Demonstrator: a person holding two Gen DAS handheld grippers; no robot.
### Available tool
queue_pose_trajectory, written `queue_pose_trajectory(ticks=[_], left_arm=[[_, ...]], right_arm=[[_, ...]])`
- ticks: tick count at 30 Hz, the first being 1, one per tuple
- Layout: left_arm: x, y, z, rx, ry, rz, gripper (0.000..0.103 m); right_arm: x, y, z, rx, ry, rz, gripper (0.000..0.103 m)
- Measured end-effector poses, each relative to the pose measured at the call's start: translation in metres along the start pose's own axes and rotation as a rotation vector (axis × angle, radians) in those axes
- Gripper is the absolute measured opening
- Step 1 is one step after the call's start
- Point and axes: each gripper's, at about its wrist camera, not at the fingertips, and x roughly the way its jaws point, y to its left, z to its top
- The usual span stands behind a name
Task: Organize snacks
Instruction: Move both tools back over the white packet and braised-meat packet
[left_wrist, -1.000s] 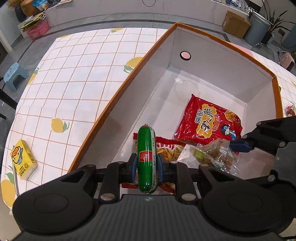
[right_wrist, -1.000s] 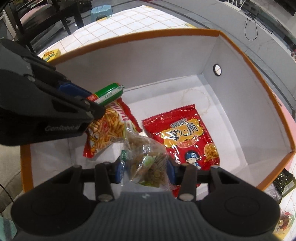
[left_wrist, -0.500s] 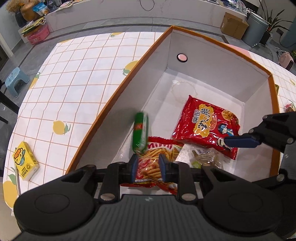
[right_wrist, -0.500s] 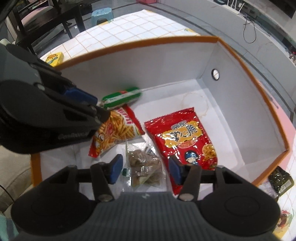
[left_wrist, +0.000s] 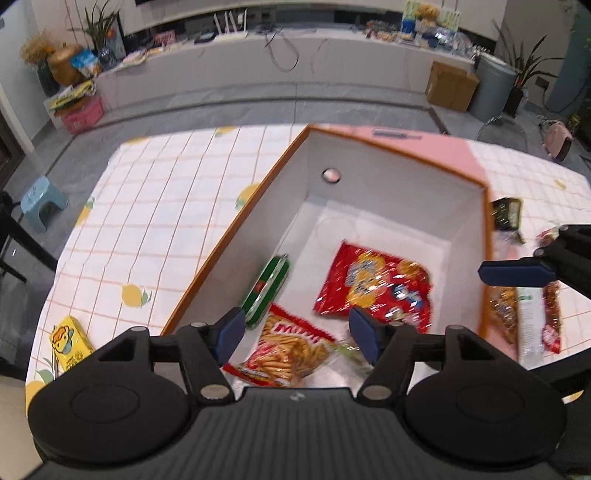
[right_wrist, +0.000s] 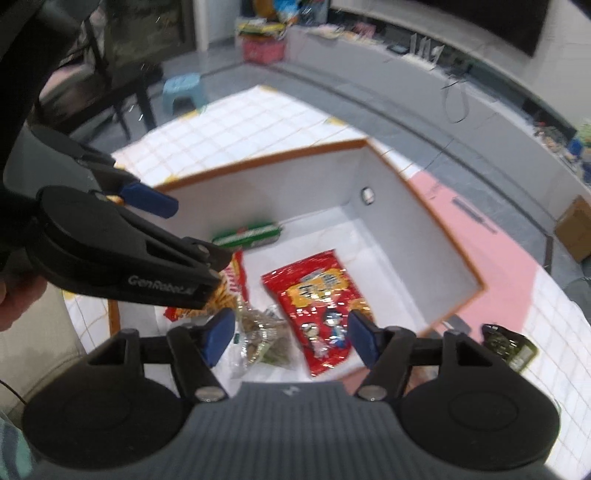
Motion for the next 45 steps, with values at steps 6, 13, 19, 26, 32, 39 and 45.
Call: queue_pose_trajectory(ticks=[6, 13, 19, 26, 32, 39, 45], left_arm=[[-0.042, -0.032, -0.004, 0.021, -0.142, -0.035, 0.076], [-0.075, -0.082, -0.017, 0.065, -0.233, -0.117, 0.074], [-0.076, -0.128, -0.033, 0.094, -0.233, -0.176, 0.073], [-0.057, -0.174, -0.051, 0.111, -0.218, -0.236, 0.073], [-0.029, -0.205, -0.058, 0.126, -0.176, -0.271, 0.073], [0.017, -0.221, -0.056, 0.1, -0.092, -0.275, 0.073], [0.055, -0.218, -0.052, 0.042, -0.018, -0.278, 0.073]], right_arm=[[-0.053, -0.024, -0.033, 0.124, -0.124, -0.074, 0.071], [-0.102, -0.061, -0.099, 0.316, -0.221, -0.155, 0.071], [-0.128, -0.09, -0.164, 0.484, -0.271, -0.241, 0.072], [-0.139, -0.121, -0.228, 0.631, -0.288, -0.332, 0.072], [-0.119, -0.135, -0.252, 0.684, -0.248, -0.364, 0.072], [-0.078, -0.147, -0.258, 0.705, -0.176, -0.339, 0.07], [-0.041, -0.16, -0.249, 0.716, -0.126, -0.309, 0.069]])
